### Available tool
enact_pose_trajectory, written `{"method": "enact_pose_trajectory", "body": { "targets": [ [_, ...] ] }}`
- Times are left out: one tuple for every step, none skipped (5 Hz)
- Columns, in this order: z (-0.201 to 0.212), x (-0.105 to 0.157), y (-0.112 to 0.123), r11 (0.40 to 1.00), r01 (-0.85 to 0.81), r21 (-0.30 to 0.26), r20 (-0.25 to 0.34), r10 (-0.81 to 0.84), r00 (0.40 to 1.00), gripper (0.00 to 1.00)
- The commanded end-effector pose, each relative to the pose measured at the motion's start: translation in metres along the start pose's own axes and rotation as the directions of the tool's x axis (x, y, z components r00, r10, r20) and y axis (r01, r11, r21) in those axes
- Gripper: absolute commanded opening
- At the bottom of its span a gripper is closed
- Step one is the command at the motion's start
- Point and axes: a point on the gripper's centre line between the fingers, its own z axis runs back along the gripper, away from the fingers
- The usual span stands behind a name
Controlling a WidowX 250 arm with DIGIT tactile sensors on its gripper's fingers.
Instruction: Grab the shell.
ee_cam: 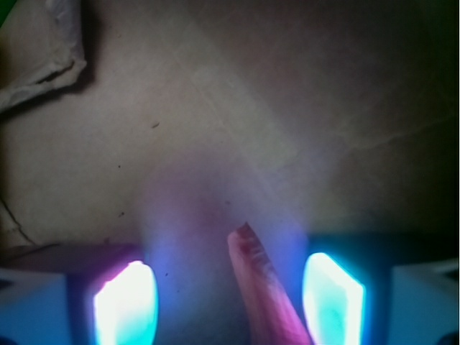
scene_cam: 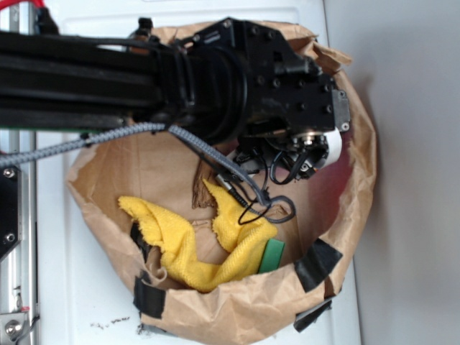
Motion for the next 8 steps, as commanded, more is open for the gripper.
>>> {"method": "enact_pose_trajectory", "body": {
  "targets": [
    [0.018,0.001,0.001,0.998,0.007,0.062,0.062,-0.011,0.998,0.00],
    [0.022,-0.003,0.003,0.999,0.009,0.048,0.075,-0.013,0.997,0.00],
    [0.033,-0.013,0.005,1.000,0.008,0.028,0.118,-0.012,0.993,0.00],
    [0.045,-0.023,0.005,0.999,0.003,0.032,0.157,-0.008,0.988,0.00],
    [0.058,-0.036,0.009,1.000,0.008,0.019,0.179,-0.011,0.984,0.89],
    [0.062,-0.048,0.013,0.998,0.039,-0.044,0.157,-0.032,0.987,1.00],
    [0.053,-0.053,0.011,0.998,0.047,-0.052,0.095,-0.042,0.995,1.00],
    [0.048,-0.050,0.012,1.000,0.019,0.009,0.078,-0.020,0.997,1.00]
  ]
}}
